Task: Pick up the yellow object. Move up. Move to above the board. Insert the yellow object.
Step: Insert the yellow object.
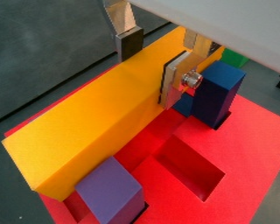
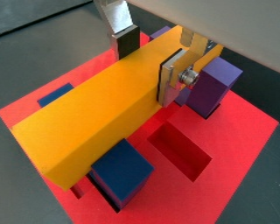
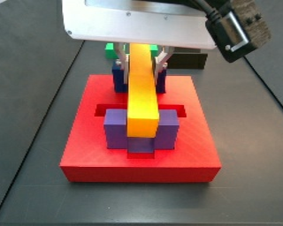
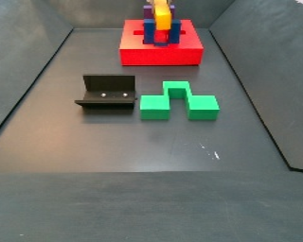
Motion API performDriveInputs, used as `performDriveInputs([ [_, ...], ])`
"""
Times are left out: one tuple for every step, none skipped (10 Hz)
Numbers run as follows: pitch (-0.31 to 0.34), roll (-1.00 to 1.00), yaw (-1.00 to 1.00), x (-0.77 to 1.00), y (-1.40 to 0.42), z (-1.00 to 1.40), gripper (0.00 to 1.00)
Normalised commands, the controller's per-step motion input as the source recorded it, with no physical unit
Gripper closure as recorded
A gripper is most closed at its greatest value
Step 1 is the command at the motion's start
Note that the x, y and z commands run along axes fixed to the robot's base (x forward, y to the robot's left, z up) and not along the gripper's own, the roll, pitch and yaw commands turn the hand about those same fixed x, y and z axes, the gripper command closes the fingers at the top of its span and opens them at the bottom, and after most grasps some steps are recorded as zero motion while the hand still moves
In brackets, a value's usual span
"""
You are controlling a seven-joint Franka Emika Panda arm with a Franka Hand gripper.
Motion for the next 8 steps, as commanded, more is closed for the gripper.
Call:
performDriveInputs([
  [-0.026, 0.03, 0.03, 0.00, 0.00, -0.13, 1.00],
  [-0.003, 0.01, 0.01, 0.05, -0.03, -0.15, 1.00],
  [-0.007, 0.02, 0.00, 0.20, -0.10, -0.23, 1.00],
  [-0.043, 0.02, 0.00, 0.39, -0.18, -0.28, 1.00],
  [-0.091, 0.00, 0.03, 0.35, -0.16, -0.30, 1.00],
  [-0.114, 0.00, 0.02, 0.26, -0.09, -0.32, 1.00],
  [-0.061, 0.03, 0.02, 0.26, 0.00, -0.31, 1.00],
  [-0.029, 0.08, 0.01, 0.23, 0.02, -0.29, 1.00],
])
